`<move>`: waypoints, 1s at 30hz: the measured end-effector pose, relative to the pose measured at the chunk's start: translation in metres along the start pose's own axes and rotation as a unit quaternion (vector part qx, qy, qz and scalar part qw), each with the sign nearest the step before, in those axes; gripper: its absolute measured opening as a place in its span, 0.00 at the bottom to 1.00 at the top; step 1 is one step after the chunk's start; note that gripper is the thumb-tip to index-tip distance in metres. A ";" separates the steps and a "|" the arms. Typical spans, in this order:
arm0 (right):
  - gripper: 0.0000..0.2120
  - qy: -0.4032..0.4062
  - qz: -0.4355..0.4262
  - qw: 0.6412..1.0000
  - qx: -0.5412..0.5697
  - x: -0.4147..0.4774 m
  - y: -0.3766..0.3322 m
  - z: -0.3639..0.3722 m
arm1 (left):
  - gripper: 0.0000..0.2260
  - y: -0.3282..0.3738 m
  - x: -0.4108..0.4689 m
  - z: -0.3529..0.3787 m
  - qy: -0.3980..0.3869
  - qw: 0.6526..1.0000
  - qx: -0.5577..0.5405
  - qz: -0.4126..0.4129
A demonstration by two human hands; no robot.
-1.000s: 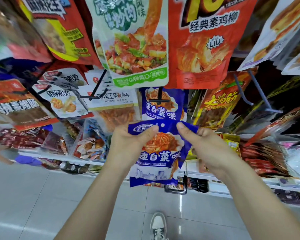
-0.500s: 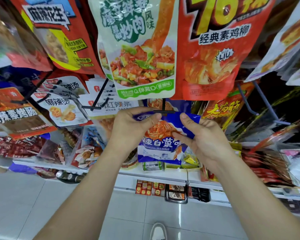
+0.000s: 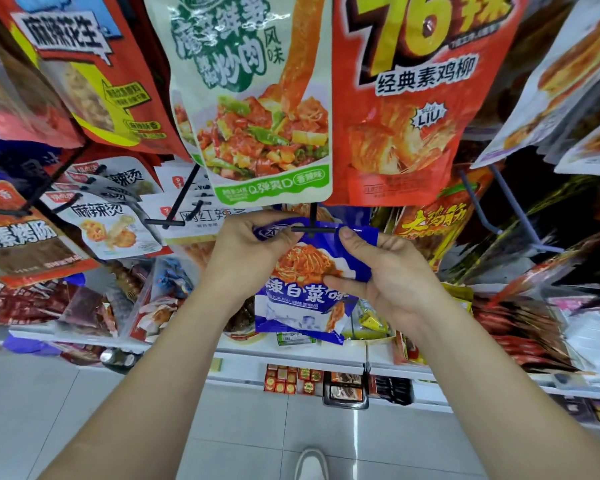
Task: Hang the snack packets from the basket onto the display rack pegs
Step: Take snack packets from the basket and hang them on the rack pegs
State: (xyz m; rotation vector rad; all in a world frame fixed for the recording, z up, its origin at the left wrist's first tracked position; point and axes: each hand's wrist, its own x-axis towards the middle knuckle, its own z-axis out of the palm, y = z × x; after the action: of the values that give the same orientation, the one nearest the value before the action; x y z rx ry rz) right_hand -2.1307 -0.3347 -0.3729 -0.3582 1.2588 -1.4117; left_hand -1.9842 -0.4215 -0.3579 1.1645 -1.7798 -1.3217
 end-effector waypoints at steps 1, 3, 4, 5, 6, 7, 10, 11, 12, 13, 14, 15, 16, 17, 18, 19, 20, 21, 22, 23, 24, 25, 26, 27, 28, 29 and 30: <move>0.06 0.002 -0.002 1.000 0.012 0.001 0.000 -0.001 | 0.15 0.002 0.000 0.000 -0.006 1.000 0.020 0.014; 0.06 0.002 -0.008 1.000 0.022 0.003 0.001 -0.001 | 0.14 0.003 0.001 -0.001 0.000 0.997 0.066 0.041; 0.06 0.005 -0.013 1.000 0.022 0.004 0.001 -0.001 | 0.12 0.003 0.003 -0.001 0.010 0.995 0.089 0.050; 0.07 0.014 -0.019 1.000 0.020 0.007 0.002 0.000 | 0.11 0.002 0.004 0.001 0.026 0.992 0.112 0.059; 0.07 0.025 -0.027 0.999 0.017 0.008 0.001 0.001 | 0.10 0.001 0.006 0.003 0.048 0.987 0.137 0.068; 0.07 0.039 -0.038 0.998 0.011 0.011 0.002 0.002 | 0.09 -0.001 0.008 0.005 0.072 0.981 0.160 0.077; 0.12 0.106 -0.079 0.991 -0.037 0.019 0.002 0.003 | 0.09 -0.004 0.012 0.012 0.131 0.950 0.252 0.129; 0.18 0.121 -0.097 0.986 -0.066 0.022 0.003 0.002 | 0.11 -0.005 0.014 0.013 0.141 0.934 0.287 0.160; 0.19 0.127 -0.117 0.980 -0.099 0.024 0.002 0.001 | 0.14 -0.007 0.016 0.013 0.147 0.919 0.314 0.185; 0.16 0.132 -0.133 0.974 -0.130 0.026 0.001 -0.001 | 0.16 -0.009 0.018 0.012 0.154 0.907 0.336 0.201; 0.14 0.135 -0.145 0.968 -0.151 0.026 -0.001 -0.002 | 0.17 -0.011 0.020 0.012 0.164 0.895 0.356 0.211; 0.15 0.142 -0.153 0.964 -0.163 0.029 -0.003 -0.005 | 0.17 -0.014 0.023 0.011 0.170 0.886 0.376 0.211; 0.15 0.142 -0.154 0.963 -0.167 0.030 -0.004 -0.008 | 0.15 -0.016 0.024 0.011 0.171 0.881 0.392 0.203; 0.11 0.136 -0.149 0.964 -0.171 0.031 -0.005 -0.011 | 0.13 -0.019 0.026 0.011 0.175 0.877 0.402 0.196; 0.08 0.122 -0.135 0.967 -0.179 0.032 -0.006 -0.013 | 0.12 -0.021 0.028 0.013 0.181 0.876 0.406 0.190; 0.08 0.105 -0.116 0.968 -0.196 0.034 -0.005 -0.016 | 0.12 -0.022 0.030 0.015 0.188 0.876 0.405 0.181; 0.09 0.087 -0.095 0.968 -0.214 0.035 -0.003 -0.018 | 0.13 -0.022 0.032 0.017 0.188 0.881 0.401 0.168; 0.09 0.075 -0.075 0.969 -0.225 0.036 -0.002 -0.020 | 0.14 -0.020 0.032 0.017 0.186 0.886 0.392 0.162; 0.08 0.072 -0.059 0.971 -0.221 0.035 0.000 -0.021 | 0.14 -0.019 0.032 0.018 0.182 0.896 0.371 0.160; 0.06 0.075 -0.048 0.975 -0.204 0.036 0.003 -0.023 | 0.11 -0.018 0.030 0.018 0.181 0.910 0.338 0.155; 0.05 0.085 -0.037 0.978 -0.184 0.037 0.006 -0.023 | 0.08 -0.018 0.025 0.017 0.190 0.923 0.302 0.148; 0.06 0.098 -0.032 0.980 -0.171 0.037 0.009 -0.023 | 0.06 -0.021 0.018 0.016 0.197 0.930 0.276 0.139; 0.08 0.110 -0.031 0.980 -0.163 0.037 0.011 -0.024 | 0.07 -0.026 0.008 0.017 0.194 0.934 0.267 0.133; 0.09 0.117 -0.028 0.980 -0.156 0.038 0.013 -0.025 | 0.11 -0.033 -0.004 0.019 0.172 0.939 0.272 0.125; 0.09 0.125 -0.025 0.982 -0.143 0.039 0.015 -0.025 | 0.14 -0.044 -0.014 0.023 0.134 0.945 0.277 0.108; 0.10 0.131 -0.016 0.984 -0.118 0.039 0.016 -0.025 | 0.16 -0.057 -0.023 0.027 0.095 0.955 0.272 0.073; 0.10 0.132 -0.003 0.988 -0.079 0.038 0.017 -0.026 | 0.20 -0.067 -0.029 0.033 0.072 0.964 0.255 0.034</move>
State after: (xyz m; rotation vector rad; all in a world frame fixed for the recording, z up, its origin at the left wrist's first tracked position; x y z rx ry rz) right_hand -2.1535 -0.3513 -0.4128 -0.2894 1.5917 -1.4012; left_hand -1.9818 -0.3896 -0.4305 1.4088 -2.0938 -0.7295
